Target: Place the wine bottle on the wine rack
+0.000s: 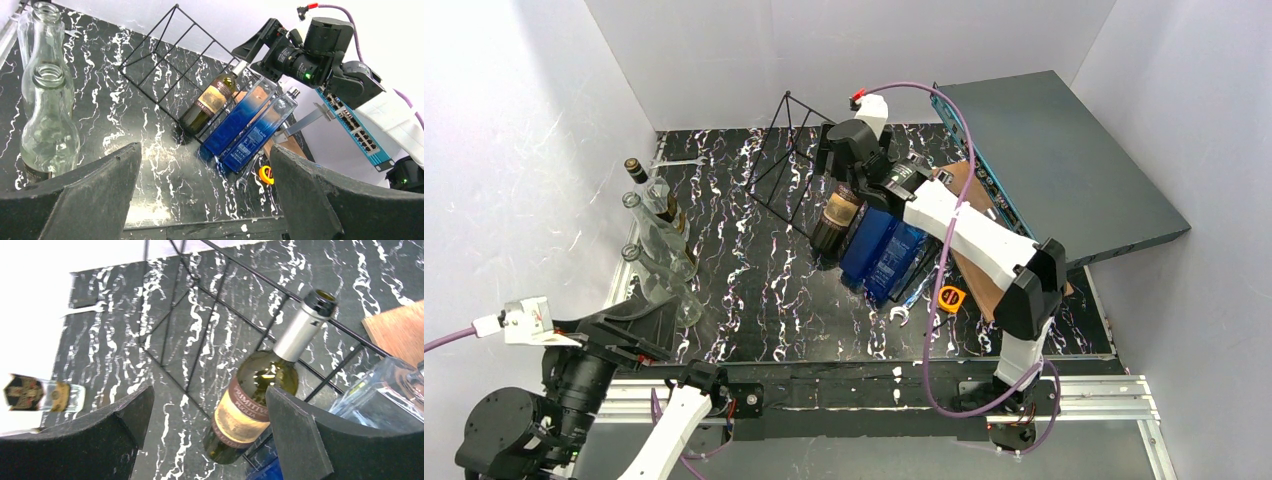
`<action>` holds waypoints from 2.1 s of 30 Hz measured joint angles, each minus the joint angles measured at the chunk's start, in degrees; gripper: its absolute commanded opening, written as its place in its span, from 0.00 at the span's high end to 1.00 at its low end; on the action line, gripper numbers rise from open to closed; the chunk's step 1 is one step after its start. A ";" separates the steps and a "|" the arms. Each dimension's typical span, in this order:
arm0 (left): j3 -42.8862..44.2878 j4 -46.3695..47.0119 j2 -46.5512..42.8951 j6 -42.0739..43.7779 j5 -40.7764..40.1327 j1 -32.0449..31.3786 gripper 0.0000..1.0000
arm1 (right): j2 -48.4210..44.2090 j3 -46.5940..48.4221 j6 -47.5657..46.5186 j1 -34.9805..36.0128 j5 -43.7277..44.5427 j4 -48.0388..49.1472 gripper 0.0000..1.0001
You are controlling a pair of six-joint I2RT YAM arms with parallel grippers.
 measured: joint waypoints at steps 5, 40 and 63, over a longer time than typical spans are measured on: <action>2.38 -0.07 0.00 1.03 -0.66 0.00 0.01 | -2.29 -0.90 -3.48 1.27 -4.04 3.48 0.09; 15.65 -2.62 -1.33 5.33 -10.95 0.00 0.01 | 17.84 5.27 -19.76 26.97 -31.30 39.41 0.02; 16.37 -6.43 -1.84 4.68 -10.62 0.00 0.01 | 38.25 27.98 -27.71 31.78 -9.68 42.23 0.20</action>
